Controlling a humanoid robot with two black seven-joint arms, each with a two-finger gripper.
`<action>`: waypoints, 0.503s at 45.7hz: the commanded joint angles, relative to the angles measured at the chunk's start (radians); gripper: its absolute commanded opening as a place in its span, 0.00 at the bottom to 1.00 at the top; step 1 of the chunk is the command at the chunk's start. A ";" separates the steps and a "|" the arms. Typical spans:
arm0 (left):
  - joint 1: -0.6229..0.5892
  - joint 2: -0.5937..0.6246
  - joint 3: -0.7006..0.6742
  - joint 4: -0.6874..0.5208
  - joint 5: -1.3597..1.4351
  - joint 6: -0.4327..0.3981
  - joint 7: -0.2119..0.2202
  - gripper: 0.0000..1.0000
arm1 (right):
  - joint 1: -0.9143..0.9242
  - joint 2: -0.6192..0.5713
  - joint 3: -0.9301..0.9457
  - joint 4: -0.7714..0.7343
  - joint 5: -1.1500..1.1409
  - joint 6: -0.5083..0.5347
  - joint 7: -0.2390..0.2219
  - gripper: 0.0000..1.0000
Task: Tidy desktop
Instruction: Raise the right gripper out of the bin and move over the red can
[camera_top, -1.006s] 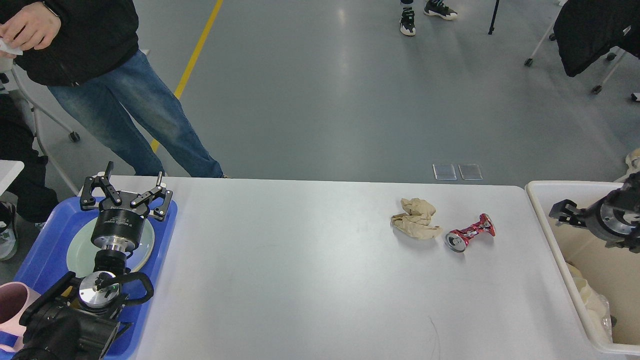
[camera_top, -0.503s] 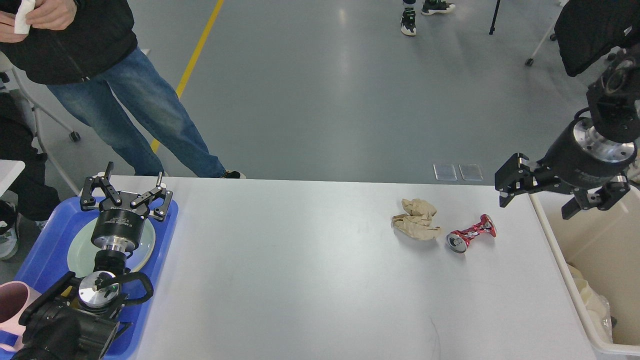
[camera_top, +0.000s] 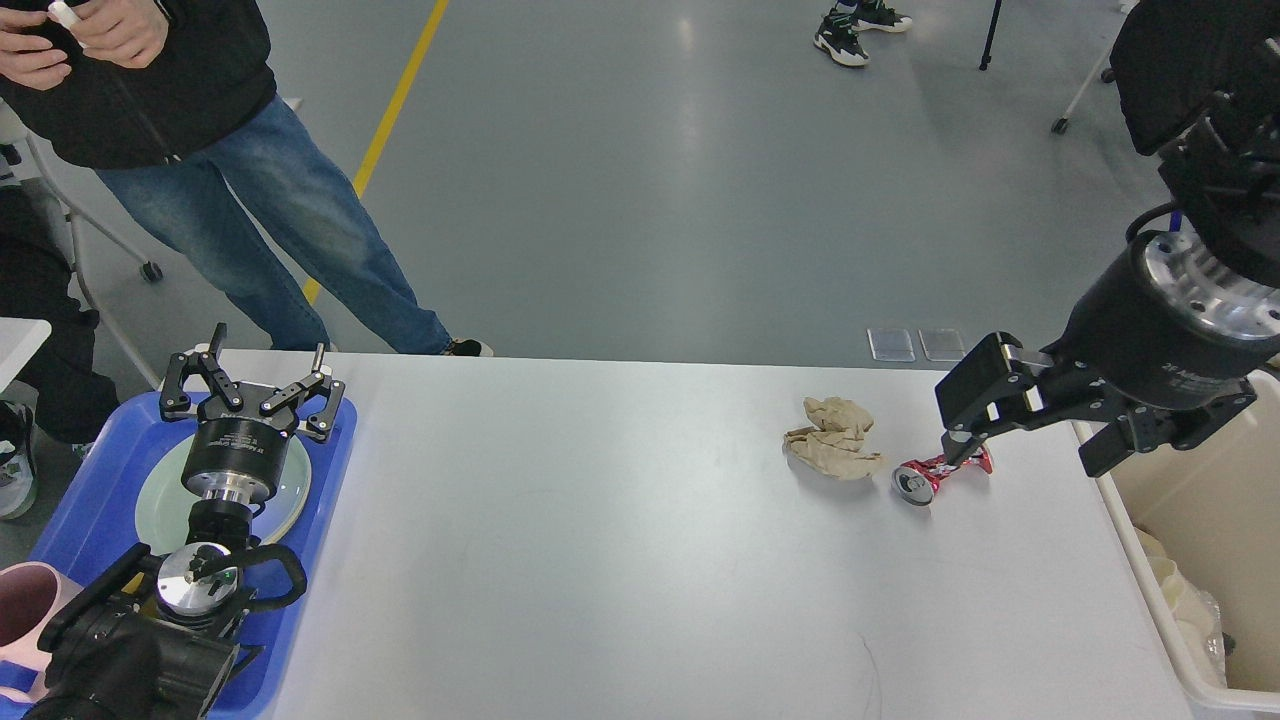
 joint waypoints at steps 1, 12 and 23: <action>0.000 0.000 0.000 0.000 0.000 0.000 0.000 0.96 | -0.008 0.003 0.001 -0.022 0.012 -0.017 0.003 1.00; 0.000 0.000 0.000 -0.001 0.000 0.000 0.000 0.96 | -0.304 0.001 -0.001 -0.212 0.040 -0.264 0.000 1.00; 0.000 0.000 -0.001 -0.001 0.001 0.000 0.000 0.96 | -0.698 0.067 0.004 -0.561 0.267 -0.393 -0.006 1.00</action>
